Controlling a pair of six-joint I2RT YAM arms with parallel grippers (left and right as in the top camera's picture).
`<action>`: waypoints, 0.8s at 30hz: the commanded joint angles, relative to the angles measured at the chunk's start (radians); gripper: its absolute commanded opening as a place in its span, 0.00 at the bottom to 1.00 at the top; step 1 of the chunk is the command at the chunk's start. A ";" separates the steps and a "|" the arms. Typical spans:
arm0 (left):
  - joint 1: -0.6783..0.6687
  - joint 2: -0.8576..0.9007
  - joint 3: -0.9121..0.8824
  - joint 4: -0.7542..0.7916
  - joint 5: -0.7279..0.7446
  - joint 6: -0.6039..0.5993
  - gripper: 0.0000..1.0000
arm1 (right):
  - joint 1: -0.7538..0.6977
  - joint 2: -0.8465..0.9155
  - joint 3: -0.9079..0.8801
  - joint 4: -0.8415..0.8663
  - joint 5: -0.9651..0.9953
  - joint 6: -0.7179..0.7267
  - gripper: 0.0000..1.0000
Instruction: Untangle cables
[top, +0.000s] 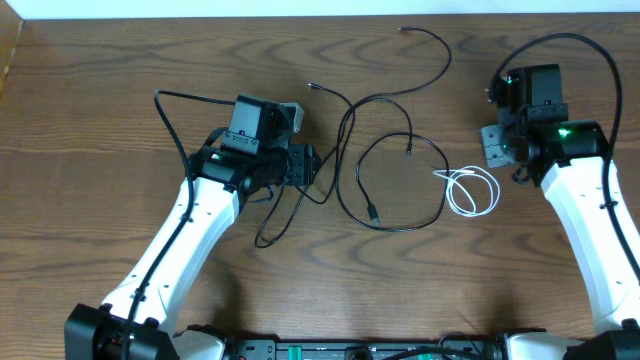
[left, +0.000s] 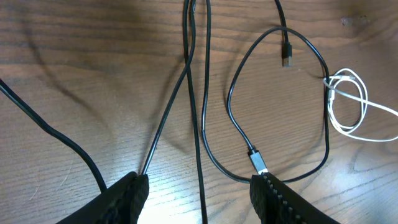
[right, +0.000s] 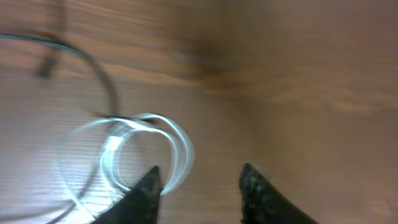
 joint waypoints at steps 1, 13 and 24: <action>-0.004 0.008 0.016 0.001 -0.007 0.013 0.58 | 0.004 0.007 0.004 0.021 -0.264 -0.027 0.44; -0.004 0.008 0.016 0.001 -0.006 0.013 0.58 | 0.047 0.177 -0.039 0.023 -0.393 -0.078 0.62; -0.004 0.008 0.016 0.001 -0.007 0.013 0.58 | 0.084 0.378 -0.039 0.026 -0.315 -0.078 0.45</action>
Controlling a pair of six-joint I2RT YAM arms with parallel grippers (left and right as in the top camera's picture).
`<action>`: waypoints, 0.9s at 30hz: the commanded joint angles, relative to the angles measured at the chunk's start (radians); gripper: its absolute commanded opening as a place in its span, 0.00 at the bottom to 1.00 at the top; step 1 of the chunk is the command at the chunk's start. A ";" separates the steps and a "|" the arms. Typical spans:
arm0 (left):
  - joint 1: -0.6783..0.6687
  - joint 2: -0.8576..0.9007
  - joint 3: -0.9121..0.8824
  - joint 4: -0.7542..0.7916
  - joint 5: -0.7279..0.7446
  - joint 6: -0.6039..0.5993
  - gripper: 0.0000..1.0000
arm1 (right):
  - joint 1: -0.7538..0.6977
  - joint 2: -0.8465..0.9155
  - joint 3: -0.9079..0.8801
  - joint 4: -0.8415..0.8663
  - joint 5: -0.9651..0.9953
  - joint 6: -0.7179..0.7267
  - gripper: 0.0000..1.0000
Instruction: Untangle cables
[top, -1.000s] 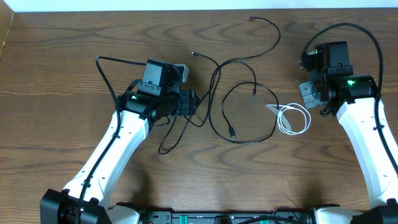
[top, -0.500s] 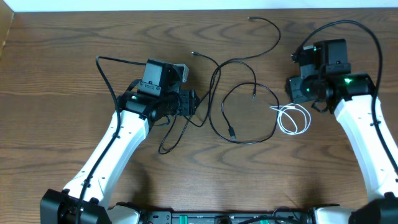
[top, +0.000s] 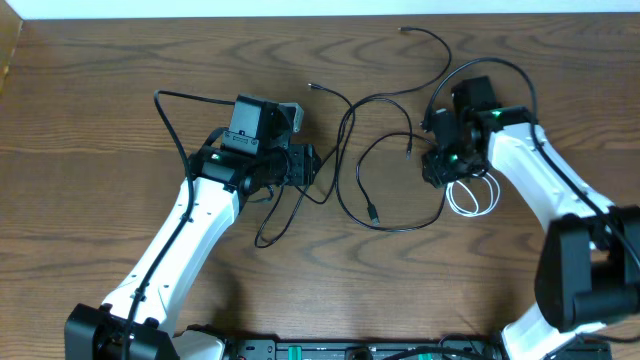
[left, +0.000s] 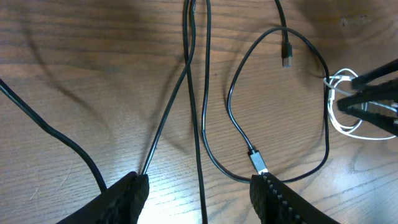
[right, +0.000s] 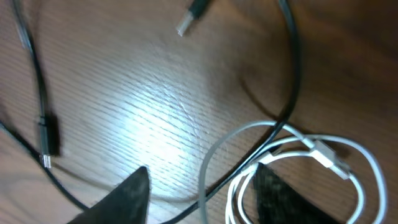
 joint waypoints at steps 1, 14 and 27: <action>-0.004 0.008 0.016 0.001 -0.007 0.013 0.58 | 0.005 0.047 -0.007 -0.002 0.041 0.009 0.45; -0.004 0.008 0.016 0.001 -0.006 0.013 0.58 | 0.005 0.045 -0.003 -0.014 0.103 0.116 0.01; -0.004 0.008 0.016 0.002 -0.006 0.013 0.58 | 0.005 -0.291 0.080 0.066 -0.402 -0.085 0.01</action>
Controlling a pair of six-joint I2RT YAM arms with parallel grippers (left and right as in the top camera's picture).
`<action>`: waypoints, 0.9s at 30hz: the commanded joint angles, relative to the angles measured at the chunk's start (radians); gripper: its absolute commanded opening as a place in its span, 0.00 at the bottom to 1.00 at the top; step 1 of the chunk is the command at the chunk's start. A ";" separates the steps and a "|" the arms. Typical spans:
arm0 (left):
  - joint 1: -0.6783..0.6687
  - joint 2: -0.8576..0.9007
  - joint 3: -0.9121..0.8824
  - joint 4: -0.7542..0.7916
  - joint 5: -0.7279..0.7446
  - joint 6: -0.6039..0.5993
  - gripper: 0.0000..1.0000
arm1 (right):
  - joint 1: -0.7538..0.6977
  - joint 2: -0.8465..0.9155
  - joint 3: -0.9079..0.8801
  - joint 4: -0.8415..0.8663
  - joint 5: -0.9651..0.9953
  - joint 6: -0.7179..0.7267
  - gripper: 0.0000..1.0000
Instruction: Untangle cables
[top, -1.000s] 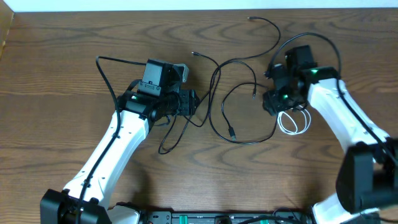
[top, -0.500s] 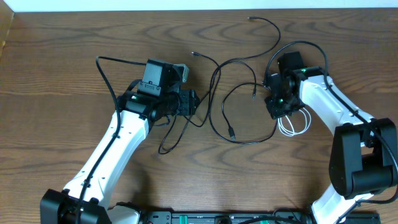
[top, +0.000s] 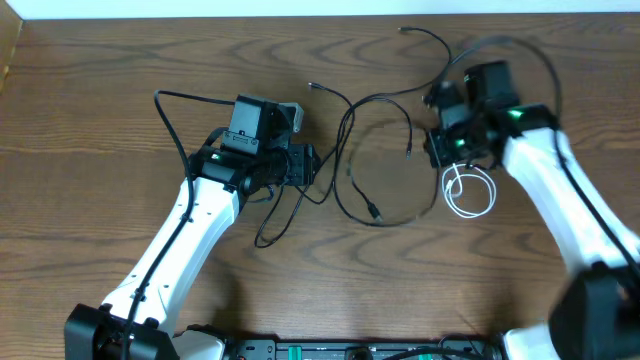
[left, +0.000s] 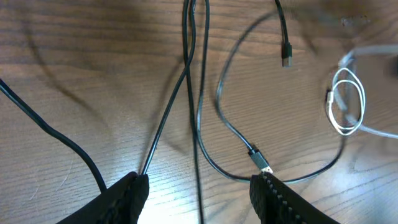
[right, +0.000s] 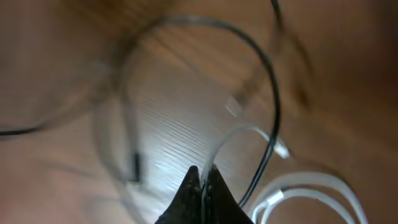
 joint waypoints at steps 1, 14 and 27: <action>-0.004 0.008 0.016 0.001 -0.006 0.013 0.58 | 0.005 -0.153 0.035 -0.003 -0.232 -0.152 0.01; -0.004 0.008 0.016 0.001 -0.006 0.013 0.58 | -0.006 -0.203 0.035 -0.051 0.273 0.037 0.01; -0.004 0.008 0.016 -0.002 -0.007 0.013 0.58 | -0.067 -0.189 0.034 -0.188 0.944 0.378 0.01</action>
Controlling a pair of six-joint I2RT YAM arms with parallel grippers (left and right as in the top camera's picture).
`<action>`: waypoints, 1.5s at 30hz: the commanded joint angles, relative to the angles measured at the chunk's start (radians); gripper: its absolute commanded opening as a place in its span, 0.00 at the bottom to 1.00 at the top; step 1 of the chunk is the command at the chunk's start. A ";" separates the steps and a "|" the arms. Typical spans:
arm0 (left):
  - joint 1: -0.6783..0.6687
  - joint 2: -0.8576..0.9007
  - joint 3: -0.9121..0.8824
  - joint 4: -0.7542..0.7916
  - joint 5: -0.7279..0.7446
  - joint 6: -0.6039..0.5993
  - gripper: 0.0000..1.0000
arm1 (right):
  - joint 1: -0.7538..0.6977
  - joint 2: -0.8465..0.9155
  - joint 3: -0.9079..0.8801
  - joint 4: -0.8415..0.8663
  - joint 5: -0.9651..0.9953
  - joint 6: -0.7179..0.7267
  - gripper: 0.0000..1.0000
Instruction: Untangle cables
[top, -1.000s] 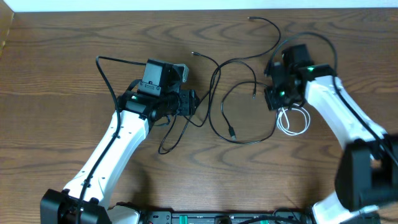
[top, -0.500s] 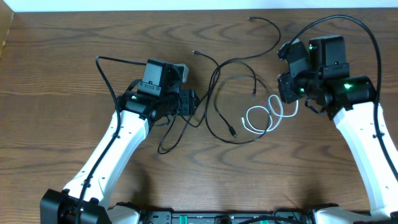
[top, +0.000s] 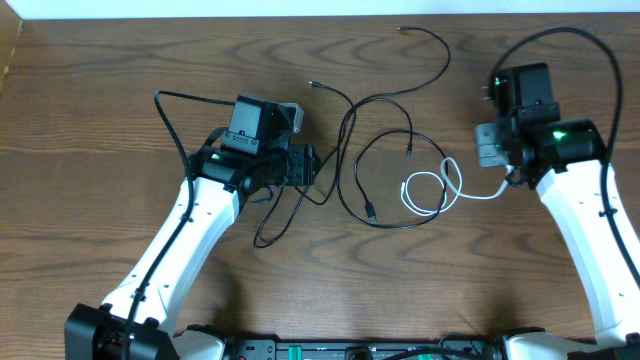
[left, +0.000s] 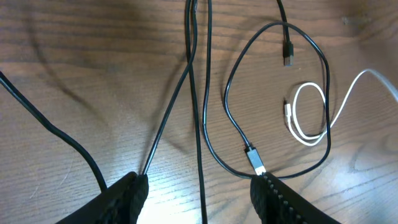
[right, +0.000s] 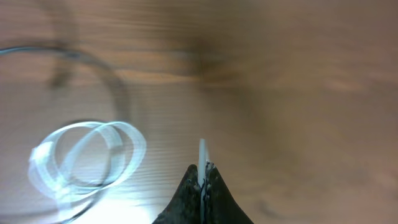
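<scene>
Two black cables cross at the table's middle: one forms a loop ending in a plug (top: 371, 212) (left: 255, 160), the other trails to the far side (top: 432, 41). A white cable's coil (top: 425, 193) (left: 309, 115) (right: 87, 155) lies inside the loop's right side. One white strand runs right from the coil to my right gripper (top: 507, 172) (right: 202, 180), which is shut on it, the end poking out between the fingertips. My left gripper (top: 306, 165) (left: 200, 199) stands open low over the left black strands, one strand passing between its fingers.
The left arm's own black lead (top: 175, 120) arcs over the table's left part. The table's far edge (top: 300, 20) runs along the top. Another black plug (left: 287, 57) lies inside the loop near the coil.
My right gripper, still shut on the white cable, has moved right and nearer. The coil now lies further left, inside the black loop, with one strand drawn out to the right. Left arm unchanged.
My right gripper hung open to the right of the white coil. Then it was down at the coil, still open. Then it was shut on the white cable above the coil. Now it holds a strand out to the right. The left gripper stayed open in place.
</scene>
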 joint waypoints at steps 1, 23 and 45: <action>-0.004 0.008 0.016 0.002 -0.007 0.014 0.58 | -0.059 0.003 -0.001 0.004 0.285 0.163 0.01; -0.004 0.008 0.016 0.003 -0.006 0.014 0.58 | -0.594 0.003 0.451 0.097 0.081 0.072 0.01; -0.004 0.008 0.016 0.000 -0.006 0.014 0.58 | -0.483 0.112 0.113 -0.131 -0.351 0.031 0.01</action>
